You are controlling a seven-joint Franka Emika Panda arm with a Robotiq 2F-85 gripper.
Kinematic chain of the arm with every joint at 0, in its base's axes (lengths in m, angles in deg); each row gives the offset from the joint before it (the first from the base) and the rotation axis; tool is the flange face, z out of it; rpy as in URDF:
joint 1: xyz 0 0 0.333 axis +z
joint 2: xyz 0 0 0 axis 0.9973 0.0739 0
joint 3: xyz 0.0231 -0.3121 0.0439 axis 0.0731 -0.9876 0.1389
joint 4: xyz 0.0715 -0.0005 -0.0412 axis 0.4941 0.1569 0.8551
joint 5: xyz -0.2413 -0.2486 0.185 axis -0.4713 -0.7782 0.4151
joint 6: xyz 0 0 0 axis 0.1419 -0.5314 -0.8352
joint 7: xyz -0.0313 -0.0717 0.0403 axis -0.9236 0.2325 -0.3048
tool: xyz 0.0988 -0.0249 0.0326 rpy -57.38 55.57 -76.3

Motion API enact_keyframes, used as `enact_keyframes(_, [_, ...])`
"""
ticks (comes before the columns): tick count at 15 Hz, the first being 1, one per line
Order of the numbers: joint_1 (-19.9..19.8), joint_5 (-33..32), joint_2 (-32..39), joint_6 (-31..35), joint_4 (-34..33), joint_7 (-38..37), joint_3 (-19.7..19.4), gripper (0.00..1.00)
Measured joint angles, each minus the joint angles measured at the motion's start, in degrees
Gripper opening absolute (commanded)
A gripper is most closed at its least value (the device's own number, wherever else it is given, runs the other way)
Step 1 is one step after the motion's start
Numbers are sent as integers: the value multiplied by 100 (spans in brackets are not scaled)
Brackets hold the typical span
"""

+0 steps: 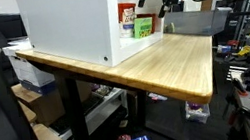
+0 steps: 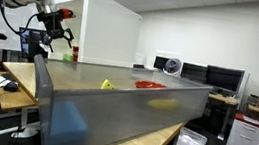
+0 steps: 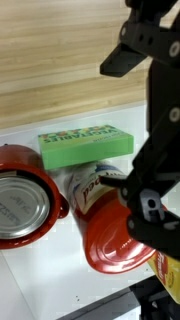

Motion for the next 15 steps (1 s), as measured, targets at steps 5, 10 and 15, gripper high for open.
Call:
enact_keyframes(5, [-1, 0, 190, 1, -18, 341, -22, 100])
enact_keyframes(10, [-5, 0, 426, 5, -57, 395, -17, 100])
enact_keyframes(15, [-16, -35, 633, 5, -146, 395, 13, 74])
